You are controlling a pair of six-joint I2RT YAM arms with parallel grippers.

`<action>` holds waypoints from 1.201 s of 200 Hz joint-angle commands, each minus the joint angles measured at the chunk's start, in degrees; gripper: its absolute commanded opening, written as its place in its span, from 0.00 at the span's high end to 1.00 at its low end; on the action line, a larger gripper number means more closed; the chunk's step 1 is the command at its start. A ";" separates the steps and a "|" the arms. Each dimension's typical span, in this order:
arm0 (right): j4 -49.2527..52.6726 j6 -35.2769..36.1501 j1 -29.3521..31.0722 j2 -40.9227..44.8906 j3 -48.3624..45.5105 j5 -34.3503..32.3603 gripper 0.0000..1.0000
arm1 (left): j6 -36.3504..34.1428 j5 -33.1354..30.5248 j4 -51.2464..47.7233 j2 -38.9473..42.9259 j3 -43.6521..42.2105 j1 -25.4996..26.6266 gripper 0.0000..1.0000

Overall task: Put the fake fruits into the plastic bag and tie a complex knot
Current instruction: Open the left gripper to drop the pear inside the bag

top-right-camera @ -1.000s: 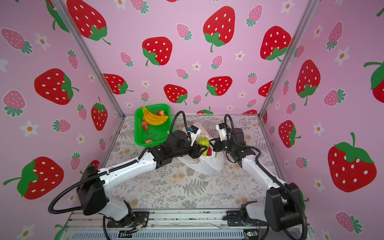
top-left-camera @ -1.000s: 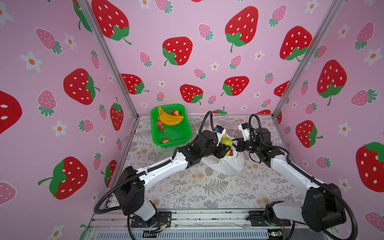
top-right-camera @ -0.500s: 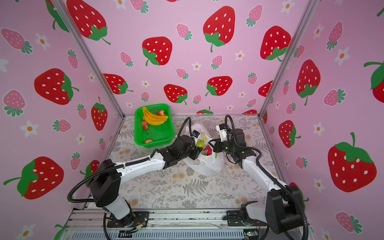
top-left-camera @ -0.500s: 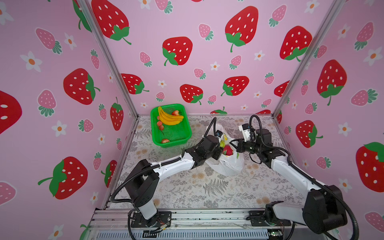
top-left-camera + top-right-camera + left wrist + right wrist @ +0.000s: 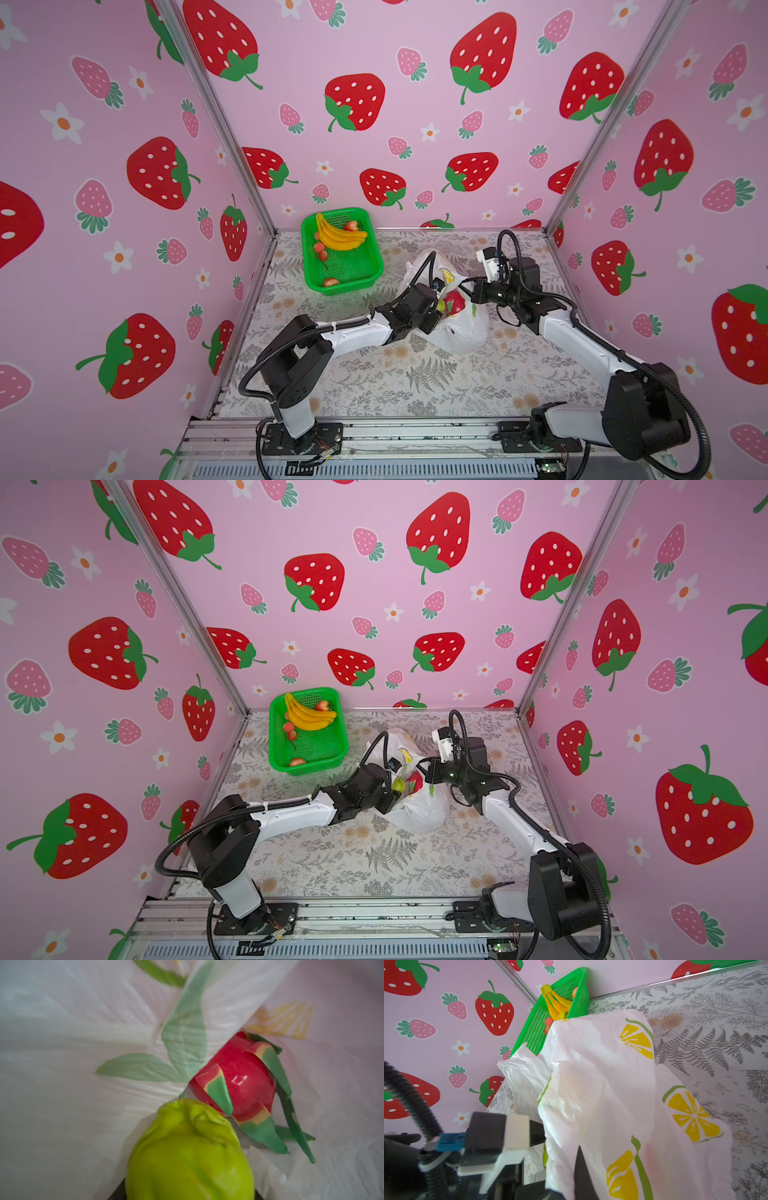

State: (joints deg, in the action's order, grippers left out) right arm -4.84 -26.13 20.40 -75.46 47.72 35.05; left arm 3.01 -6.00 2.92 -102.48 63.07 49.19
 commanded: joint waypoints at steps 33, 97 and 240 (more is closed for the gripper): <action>-1.68 -0.52 0.10 -1.45 1.58 -0.51 0.98 | -0.51 -2.03 -0.95 -3.07 5.36 0.04 0.39; -1.84 -0.11 0.16 -2.84 1.49 -0.75 0.98 | 3.28 -1.88 1.30 2.75 0.77 -1.27 0.23; -1.38 2.40 0.13 -3.34 1.58 -1.76 0.98 | 18.94 5.51 -7.60 31.69 -7.13 -20.62 0.25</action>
State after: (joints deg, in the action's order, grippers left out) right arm -5.13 -24.95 20.40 -77.93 47.75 32.88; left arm 15.86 2.70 1.23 -70.70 55.77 36.82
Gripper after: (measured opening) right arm 0.047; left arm 0.746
